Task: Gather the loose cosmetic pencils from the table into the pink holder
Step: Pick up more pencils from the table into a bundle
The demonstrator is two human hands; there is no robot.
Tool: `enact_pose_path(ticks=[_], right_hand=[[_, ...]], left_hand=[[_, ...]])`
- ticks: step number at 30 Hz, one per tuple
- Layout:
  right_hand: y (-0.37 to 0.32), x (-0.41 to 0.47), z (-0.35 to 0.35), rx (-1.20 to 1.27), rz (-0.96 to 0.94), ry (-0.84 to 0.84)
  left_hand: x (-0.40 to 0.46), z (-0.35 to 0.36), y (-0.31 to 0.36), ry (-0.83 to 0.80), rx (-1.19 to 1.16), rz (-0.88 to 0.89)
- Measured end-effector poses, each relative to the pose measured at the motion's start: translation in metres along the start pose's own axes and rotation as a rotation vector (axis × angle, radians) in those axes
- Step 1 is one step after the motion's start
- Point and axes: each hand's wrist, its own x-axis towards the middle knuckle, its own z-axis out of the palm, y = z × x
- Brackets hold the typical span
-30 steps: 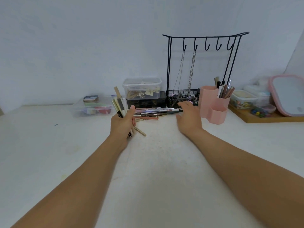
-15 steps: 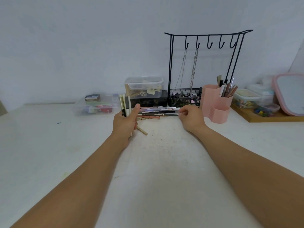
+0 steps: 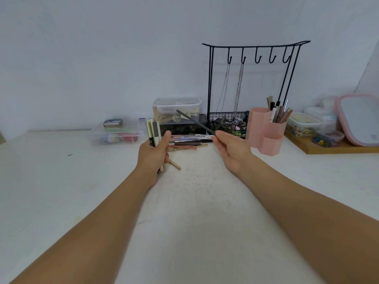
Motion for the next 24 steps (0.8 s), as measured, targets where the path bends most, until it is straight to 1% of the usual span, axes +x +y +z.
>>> enact_pose_path(ticks=[2, 5, 7, 9, 12, 14, 19, 24], right_hand=[[0.009, -0.012, 0.011, 0.088, 0.094, -0.075], [0.023, -0.029, 0.025, 0.086, 0.169, -0.174], [0.029, -0.035, 0.029, 0.053, 0.187, -0.233], [0.032, -0.039, 0.03, 0.007, 0.202, -0.295], [0.037, -0.041, 0.029, -0.131, 0.217, -0.421], [0.041, -0.045, 0.03, -0.257, 0.182, -0.489], [0.046, -0.046, 0.03, -0.483, -0.052, -0.519], [0.05, -0.044, 0.028, -0.584, -0.113, -0.568]], left_hand=[[-0.002, 0.001, 0.002, -0.004, -0.053, -0.018], [-0.009, 0.004, 0.009, 0.018, -0.126, -0.042], [-0.013, 0.006, 0.013, 0.008, -0.174, -0.023], [-0.016, 0.008, 0.014, -0.038, -0.209, 0.015], [-0.019, 0.013, 0.011, -0.082, -0.192, 0.034], [-0.019, 0.015, 0.007, -0.082, -0.164, 0.006], [-0.013, 0.015, 0.003, -0.038, -0.123, -0.029], [-0.009, 0.015, 0.0, -0.026, -0.066, -0.028]])
